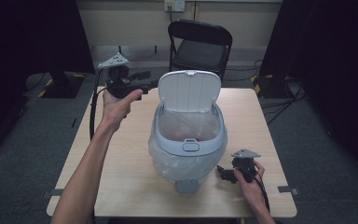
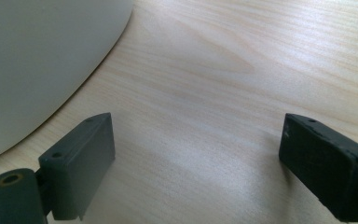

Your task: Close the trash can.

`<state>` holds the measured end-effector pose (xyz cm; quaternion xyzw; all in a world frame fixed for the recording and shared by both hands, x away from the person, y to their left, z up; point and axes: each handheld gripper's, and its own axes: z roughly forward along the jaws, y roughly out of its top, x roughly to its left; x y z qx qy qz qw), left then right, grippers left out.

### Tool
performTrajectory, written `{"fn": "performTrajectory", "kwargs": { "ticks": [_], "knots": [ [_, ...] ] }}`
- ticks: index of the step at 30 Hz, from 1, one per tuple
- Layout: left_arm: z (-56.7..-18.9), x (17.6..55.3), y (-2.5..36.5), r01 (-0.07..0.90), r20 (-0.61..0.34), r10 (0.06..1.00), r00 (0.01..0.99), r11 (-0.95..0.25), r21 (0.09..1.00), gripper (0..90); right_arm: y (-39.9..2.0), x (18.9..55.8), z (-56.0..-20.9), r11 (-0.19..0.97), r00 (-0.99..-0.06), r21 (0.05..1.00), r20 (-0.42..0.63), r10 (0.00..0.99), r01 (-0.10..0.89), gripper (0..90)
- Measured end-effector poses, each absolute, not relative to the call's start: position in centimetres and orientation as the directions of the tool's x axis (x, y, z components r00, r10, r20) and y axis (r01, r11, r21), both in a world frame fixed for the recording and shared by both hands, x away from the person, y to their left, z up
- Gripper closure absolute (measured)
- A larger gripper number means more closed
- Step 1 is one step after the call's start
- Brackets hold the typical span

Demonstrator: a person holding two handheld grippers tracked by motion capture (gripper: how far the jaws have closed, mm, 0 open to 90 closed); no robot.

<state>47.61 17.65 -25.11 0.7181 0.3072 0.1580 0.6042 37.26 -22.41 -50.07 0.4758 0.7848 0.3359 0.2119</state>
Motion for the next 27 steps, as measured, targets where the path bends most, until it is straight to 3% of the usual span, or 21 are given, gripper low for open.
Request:
{"fn": "performTrajectory", "kwargs": {
  "ticks": [7, 10, 27],
  "knots": [
    [-25.2, 47.8, 17.6, 0.255, -0.156, 0.614, 0.774, -0.076, 0.964, 37.0, -22.4, 37.3, -50.1, 0.322, -0.458, 0.729, -0.013, 0.889, 0.604, 9.3],
    [-25.3, 47.5, 17.6, 0.285, -0.188, 0.555, 0.810, -0.094, 0.954, 35.9, -22.4, 37.3, -50.1, 0.322, -0.458, 0.729, -0.013, 0.889, 0.604, 9.3],
    [-25.1, 44.1, 14.9, 0.272, -0.171, 0.416, 0.893, -0.197, 0.942, 32.0, -22.4, 37.3, -50.1, 0.322, -0.457, 0.728, -0.013, 0.889, 0.605, 9.3]
  ]
}}
